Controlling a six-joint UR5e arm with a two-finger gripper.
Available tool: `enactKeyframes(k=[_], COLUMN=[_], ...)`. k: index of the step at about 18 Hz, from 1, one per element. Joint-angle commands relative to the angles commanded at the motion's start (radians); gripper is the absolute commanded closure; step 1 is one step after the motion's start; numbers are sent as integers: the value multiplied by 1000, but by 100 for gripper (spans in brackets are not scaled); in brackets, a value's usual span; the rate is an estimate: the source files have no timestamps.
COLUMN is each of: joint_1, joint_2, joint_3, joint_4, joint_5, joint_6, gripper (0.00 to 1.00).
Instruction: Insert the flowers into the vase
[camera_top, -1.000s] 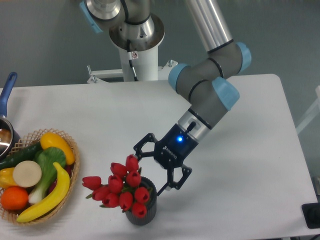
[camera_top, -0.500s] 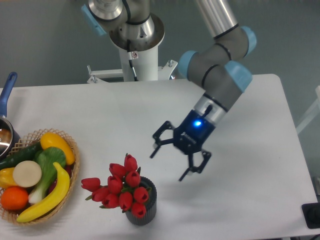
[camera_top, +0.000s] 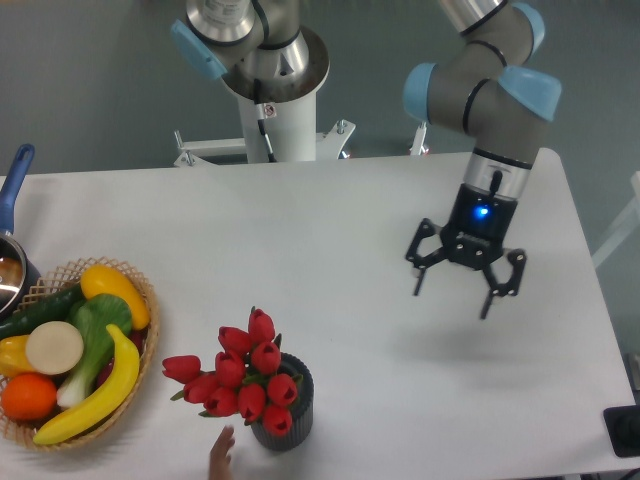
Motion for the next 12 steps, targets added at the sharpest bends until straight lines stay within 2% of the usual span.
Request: enactKeyframes(k=[3, 4, 7, 12], joint_1=[-3, -2, -6, -20], joint_2=[-3, 1, 55, 94], joint_3=[-5, -5, -26, -58], joint_4=[-6, -24, -90, -136], joint_5=[46, 77, 164, 212], joint_6=[11, 11, 55, 97], gripper=[0, 0, 0, 0])
